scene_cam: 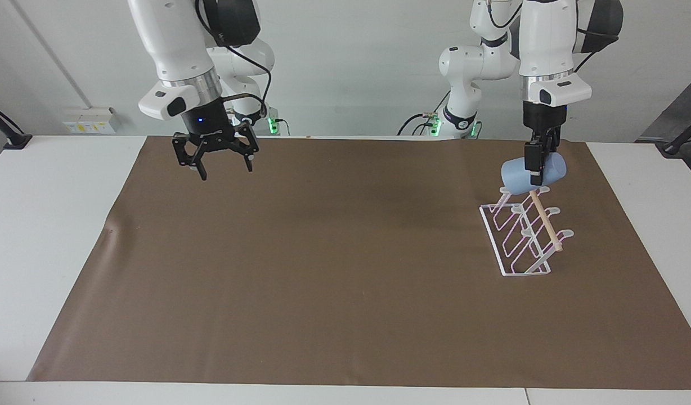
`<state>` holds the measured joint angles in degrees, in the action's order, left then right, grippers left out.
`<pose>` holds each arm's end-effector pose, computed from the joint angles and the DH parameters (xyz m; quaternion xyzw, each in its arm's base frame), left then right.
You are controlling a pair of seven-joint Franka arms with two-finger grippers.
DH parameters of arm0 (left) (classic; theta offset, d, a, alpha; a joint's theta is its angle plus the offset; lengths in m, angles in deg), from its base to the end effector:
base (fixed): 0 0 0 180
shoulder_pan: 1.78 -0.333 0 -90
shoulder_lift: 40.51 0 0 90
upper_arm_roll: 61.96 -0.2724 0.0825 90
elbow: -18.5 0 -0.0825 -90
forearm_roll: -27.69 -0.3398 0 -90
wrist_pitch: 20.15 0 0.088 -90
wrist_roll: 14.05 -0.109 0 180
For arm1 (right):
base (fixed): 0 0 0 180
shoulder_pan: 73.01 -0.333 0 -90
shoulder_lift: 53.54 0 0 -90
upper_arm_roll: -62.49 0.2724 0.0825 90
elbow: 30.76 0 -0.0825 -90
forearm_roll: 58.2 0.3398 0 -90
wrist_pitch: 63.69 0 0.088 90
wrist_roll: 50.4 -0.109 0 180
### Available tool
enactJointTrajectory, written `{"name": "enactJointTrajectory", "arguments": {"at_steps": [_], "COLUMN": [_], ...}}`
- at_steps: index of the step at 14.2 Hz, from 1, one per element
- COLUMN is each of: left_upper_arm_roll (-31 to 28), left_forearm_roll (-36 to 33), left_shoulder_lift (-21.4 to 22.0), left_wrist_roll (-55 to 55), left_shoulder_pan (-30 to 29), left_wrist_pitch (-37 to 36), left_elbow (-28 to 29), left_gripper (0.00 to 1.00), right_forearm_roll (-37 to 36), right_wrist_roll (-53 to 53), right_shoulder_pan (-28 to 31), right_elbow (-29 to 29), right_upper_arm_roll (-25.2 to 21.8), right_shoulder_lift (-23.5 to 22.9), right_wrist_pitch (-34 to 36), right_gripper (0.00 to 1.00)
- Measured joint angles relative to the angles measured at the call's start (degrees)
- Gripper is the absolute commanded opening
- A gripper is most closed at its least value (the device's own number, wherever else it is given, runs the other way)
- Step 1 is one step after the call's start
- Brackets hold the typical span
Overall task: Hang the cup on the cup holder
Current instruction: 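Move the cup with the left gripper over the wire rack hooks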
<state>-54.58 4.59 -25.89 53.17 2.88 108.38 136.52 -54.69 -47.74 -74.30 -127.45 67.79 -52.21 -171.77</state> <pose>0.4784 -0.0953 0.5593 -0.8866 -0.3625 -0.2869 0.0167 0.5279 0.0662 0.5708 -0.9907 -0.0740 -0.1096 0.0327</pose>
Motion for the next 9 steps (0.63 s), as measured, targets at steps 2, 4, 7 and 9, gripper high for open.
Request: {"name": "enactJointTrajectory", "arguments": {"at_steps": [2,4,7,9], "left_upper_arm_roll": [0.01,0.01,-0.06,-0.10], "left_forearm_roll": [-6.16,-11.17,-12.90,-14.09], "left_shoulder_lift": [-1.93,-5.66,-9.69,-11.44], "left_wrist_roll": [-0.02,0.03,0.38,0.72], "left_shoulder_pan": [-0.71,-1.22,-2.09,-2.74], "left_wrist_pitch": [1.61,4.11,8.03,9.64], "left_elbow": [-1.35,-3.26,-4.71,-4.78], "left_gripper": [0.00,0.00,0.00,0.00], "right_forearm_roll": [-0.01,-1.25,-5.52,-5.52], "right_wrist_roll": [0.07,0.14,0.15,0.15], "right_shoulder_pan": [0.17,0.21,-0.21,-0.20], "right_elbow": [-0.05,-0.07,-0.09,-0.07], "right_upper_arm_roll": [-3.06,-4.80,-4.74,-5.21], "right_shoulder_lift": [0.00,0.00,0.05,0.20], "right_wrist_pitch": [-0.02,0.00,2.92,4.92], "right_gripper": [1.00,1.00,1.00,1.00]}}
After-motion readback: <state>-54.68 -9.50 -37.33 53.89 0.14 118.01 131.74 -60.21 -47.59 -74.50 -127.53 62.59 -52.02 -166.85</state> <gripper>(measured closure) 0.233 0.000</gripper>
